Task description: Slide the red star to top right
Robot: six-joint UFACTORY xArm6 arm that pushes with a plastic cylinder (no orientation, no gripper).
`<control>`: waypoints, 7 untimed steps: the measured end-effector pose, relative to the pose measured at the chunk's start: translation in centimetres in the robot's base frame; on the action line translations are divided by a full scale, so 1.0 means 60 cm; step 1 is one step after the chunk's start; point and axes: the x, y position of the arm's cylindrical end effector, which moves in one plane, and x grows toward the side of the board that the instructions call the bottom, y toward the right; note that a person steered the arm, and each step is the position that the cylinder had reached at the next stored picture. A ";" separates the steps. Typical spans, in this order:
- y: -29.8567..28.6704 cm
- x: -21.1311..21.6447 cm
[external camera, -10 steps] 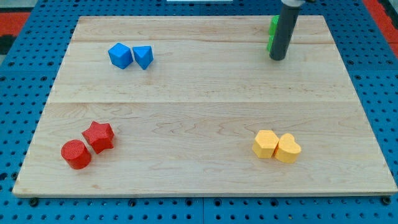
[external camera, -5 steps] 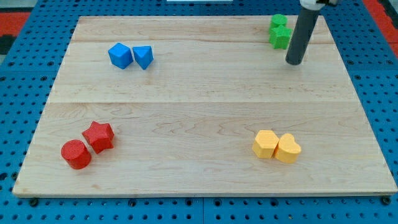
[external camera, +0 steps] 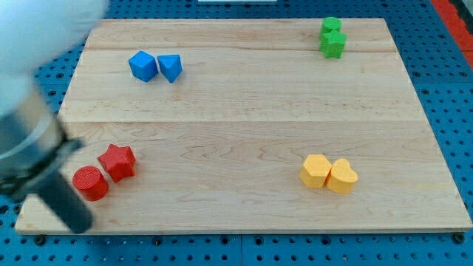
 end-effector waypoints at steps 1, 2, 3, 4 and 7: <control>-0.131 0.001; -0.138 0.001; -0.103 -0.055; 0.015 -0.055; 0.125 -0.188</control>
